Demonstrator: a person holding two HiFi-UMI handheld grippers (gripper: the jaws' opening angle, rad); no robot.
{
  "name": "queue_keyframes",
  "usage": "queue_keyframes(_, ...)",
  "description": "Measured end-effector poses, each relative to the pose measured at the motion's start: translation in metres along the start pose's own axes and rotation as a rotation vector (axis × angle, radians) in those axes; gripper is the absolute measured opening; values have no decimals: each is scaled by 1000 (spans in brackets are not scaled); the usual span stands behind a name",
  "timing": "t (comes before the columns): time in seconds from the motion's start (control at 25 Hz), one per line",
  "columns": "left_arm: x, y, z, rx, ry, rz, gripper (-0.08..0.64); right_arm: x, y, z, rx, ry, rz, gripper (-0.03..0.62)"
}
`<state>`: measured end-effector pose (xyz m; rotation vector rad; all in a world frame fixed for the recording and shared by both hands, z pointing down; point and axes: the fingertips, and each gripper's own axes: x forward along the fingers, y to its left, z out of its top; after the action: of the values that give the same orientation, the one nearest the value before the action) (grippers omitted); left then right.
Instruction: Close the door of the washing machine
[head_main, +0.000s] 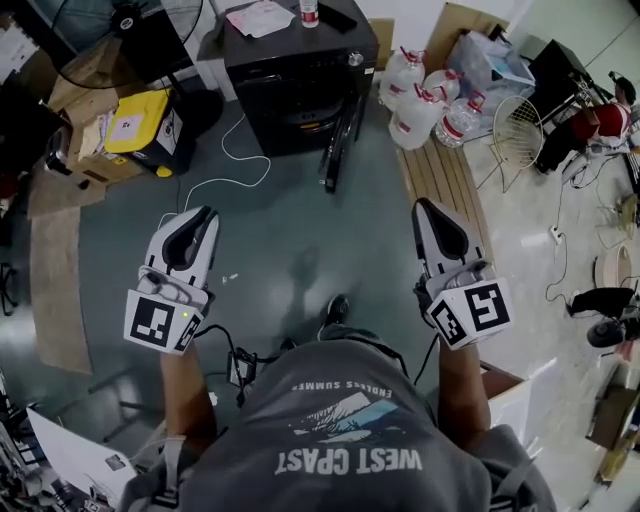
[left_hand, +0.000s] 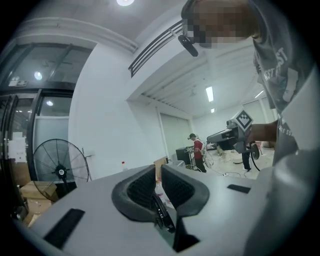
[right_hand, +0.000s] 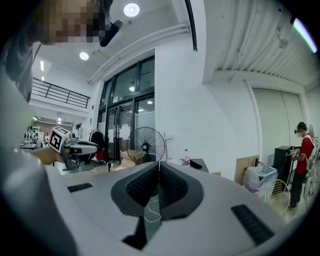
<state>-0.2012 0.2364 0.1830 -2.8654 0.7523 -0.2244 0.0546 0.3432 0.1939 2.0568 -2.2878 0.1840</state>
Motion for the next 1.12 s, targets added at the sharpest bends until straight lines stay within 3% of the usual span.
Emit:
queue_keyframes(0.28, 33, 0, 7, 15, 32, 55, 49, 24, -46, 3, 10, -7, 48, 29)
queue_keyframes(0.52, 62, 0, 11, 37, 54, 43, 49, 37, -73, -1, 37, -15, 47, 29)
queue_keyframes(0.8, 106, 8, 5, 36, 47, -15, 49, 49, -99, -9, 50, 2, -3, 29)
queue_keyframes(1.12, 172, 51, -2, 15, -12, -99, 49, 91, -119, 0, 25, 23, -88, 29)
